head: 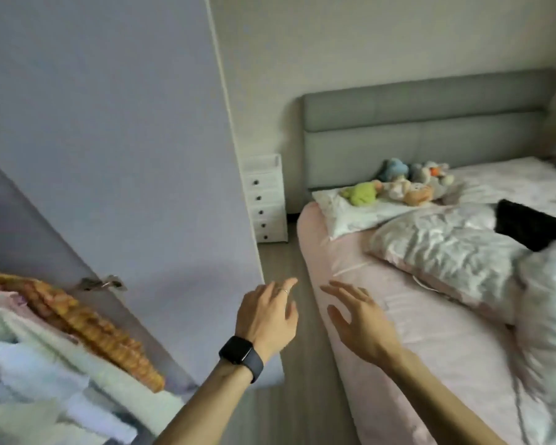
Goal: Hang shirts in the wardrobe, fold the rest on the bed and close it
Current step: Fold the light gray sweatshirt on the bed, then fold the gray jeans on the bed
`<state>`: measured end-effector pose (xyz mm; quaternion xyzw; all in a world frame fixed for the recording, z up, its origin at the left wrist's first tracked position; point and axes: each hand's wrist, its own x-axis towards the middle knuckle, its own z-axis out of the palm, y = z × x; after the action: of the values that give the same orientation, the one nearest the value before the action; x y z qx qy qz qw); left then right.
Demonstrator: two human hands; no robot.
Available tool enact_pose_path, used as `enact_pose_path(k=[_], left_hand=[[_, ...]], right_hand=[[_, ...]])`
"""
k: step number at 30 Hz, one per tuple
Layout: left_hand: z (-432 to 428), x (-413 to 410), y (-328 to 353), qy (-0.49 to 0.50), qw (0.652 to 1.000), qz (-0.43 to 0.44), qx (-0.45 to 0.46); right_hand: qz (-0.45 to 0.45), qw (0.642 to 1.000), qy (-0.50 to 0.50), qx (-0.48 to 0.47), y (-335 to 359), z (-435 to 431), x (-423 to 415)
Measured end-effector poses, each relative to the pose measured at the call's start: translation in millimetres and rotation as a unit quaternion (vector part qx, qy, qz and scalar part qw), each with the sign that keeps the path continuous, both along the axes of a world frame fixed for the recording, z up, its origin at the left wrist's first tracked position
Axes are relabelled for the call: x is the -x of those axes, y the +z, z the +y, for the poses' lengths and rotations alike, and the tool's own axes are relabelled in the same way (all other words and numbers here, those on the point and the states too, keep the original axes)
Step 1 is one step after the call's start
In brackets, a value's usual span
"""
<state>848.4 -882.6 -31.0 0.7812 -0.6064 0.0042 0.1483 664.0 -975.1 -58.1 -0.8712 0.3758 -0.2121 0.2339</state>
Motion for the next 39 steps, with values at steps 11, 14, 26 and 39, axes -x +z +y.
enact_pose_path(k=[11, 14, 26, 39], left_hand=[[-176, 292, -50, -0.263, 0.958, 0.011, -0.109], [-209, 369, -49, -0.311, 0.945, 0.005, -0.106], [-360, 496, -35, -0.380, 0.919, -0.041, -0.097], [-550, 592, -186, -0.479, 0.856, -0.076, -0.177]], right_hand=[[0.080, 0.934, -0.342, -0.069, -35, -17, 347], [0.075, 0.912, -0.399, -0.064, -29, -24, 417], [0.034, 0.863, -0.503, -0.035, -16, -118, 530], [0.064, 0.756, -0.624, -0.185, -187, -280, 619]])
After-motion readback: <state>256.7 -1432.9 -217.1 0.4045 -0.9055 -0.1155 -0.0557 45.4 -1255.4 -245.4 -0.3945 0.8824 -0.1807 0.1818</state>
